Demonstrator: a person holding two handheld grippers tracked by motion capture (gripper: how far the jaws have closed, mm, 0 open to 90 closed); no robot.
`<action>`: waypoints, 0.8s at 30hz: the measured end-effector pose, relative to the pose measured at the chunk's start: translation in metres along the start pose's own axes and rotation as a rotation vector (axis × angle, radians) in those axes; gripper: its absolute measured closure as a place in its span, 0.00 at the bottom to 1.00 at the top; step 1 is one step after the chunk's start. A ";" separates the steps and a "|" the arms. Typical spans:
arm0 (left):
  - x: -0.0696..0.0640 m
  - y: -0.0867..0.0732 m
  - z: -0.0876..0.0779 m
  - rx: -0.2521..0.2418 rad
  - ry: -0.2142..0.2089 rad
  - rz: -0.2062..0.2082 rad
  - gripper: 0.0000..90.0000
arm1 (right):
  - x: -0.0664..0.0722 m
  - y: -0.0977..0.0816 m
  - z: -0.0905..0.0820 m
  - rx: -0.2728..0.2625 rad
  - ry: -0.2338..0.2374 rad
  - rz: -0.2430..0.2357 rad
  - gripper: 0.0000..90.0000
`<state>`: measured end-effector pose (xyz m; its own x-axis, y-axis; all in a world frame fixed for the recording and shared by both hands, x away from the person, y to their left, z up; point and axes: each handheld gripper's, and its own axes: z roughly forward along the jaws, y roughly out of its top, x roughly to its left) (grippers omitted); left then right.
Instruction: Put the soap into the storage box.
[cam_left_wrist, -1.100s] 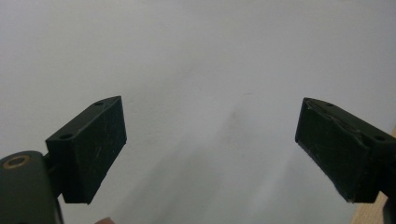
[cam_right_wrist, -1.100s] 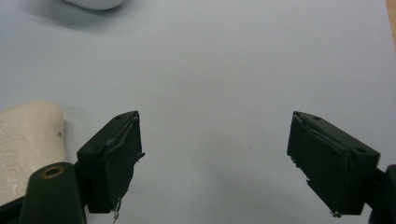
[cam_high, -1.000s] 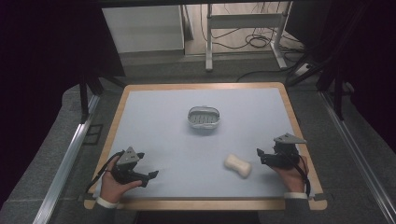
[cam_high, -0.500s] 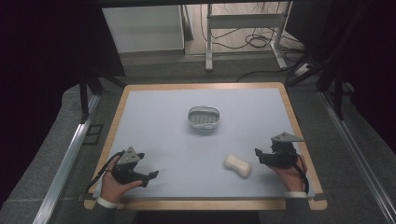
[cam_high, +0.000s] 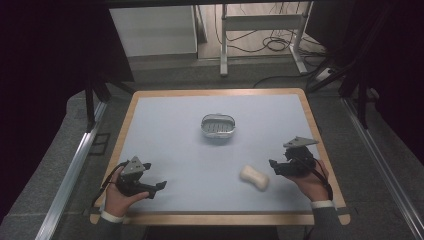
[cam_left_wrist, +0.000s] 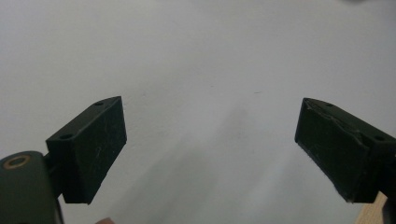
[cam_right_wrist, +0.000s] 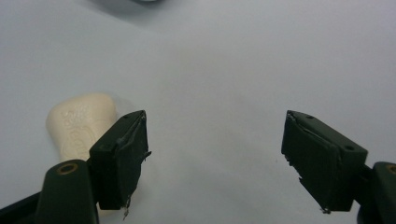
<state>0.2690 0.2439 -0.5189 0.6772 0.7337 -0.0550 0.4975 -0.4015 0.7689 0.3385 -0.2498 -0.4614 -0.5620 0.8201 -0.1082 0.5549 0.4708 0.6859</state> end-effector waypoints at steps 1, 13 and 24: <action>0.000 0.000 0.000 0.003 0.001 0.001 0.11 | 0.001 0.001 0.001 0.011 -0.005 -0.014 0.25; -0.001 0.000 -0.002 -0.001 0.001 0.000 0.10 | 0.012 0.012 0.004 0.065 0.046 -0.069 0.25; -0.001 0.000 0.000 0.007 -0.005 0.002 0.11 | 0.033 0.027 0.007 0.144 0.138 -0.157 0.26</action>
<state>0.2685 0.2434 -0.5194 0.6808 0.7303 -0.0561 0.4996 -0.4069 0.7647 0.3392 -0.2073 -0.4513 -0.7209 0.6859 -0.0994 0.5304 0.6383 0.5579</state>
